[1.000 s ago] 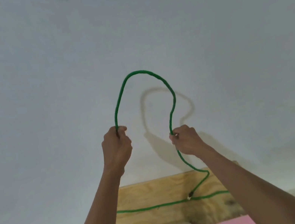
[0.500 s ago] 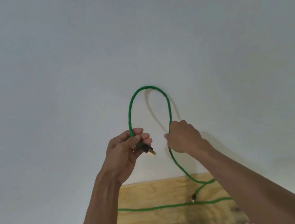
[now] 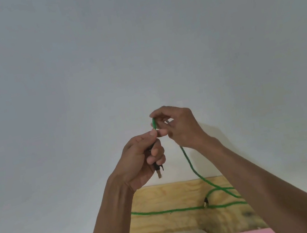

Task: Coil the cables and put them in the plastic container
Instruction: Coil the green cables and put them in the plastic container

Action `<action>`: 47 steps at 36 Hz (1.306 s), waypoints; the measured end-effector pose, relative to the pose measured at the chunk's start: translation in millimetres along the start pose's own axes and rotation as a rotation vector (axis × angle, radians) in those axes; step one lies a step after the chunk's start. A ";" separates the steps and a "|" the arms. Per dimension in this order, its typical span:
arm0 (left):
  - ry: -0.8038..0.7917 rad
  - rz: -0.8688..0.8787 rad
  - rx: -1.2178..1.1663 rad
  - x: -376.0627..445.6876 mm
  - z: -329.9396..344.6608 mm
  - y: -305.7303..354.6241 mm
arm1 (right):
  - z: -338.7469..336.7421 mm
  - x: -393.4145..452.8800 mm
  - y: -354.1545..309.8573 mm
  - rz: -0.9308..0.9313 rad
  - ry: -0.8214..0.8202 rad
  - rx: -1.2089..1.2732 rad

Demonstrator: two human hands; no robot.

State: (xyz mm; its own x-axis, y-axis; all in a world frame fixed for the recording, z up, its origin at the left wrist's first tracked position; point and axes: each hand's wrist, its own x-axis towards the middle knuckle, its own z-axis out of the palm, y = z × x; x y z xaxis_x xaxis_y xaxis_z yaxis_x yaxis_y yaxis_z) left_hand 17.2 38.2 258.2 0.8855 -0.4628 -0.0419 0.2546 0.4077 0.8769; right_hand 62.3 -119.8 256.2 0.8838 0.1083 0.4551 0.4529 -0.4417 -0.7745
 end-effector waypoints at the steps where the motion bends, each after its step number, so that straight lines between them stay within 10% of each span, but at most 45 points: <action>1: -0.024 -0.010 0.000 -1.0 3.2 -0.7 | 0.8 0.2 0.5 -0.019 -0.010 0.022; 21: -0.002 0.249 -0.137 10.9 26.3 11.3 | 20.9 -33.0 -3.3 0.213 -0.208 0.298; 37: 0.178 0.384 0.364 35.9 1.6 25.6 | 31.0 -54.3 -10.1 0.390 0.035 0.230; 47: 0.153 0.342 0.994 30.3 -15.5 21.7 | -21.7 -34.4 -24.7 0.134 -0.227 -0.298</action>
State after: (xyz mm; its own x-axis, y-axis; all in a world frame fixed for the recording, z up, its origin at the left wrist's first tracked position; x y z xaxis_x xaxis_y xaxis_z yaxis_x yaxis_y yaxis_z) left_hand 55.6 45.2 268.6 0.9070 -0.3129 0.2818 -0.3880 -0.3608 0.8481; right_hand 18.2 -131.9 269.1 0.9514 0.2111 0.2242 0.3072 -0.7007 -0.6439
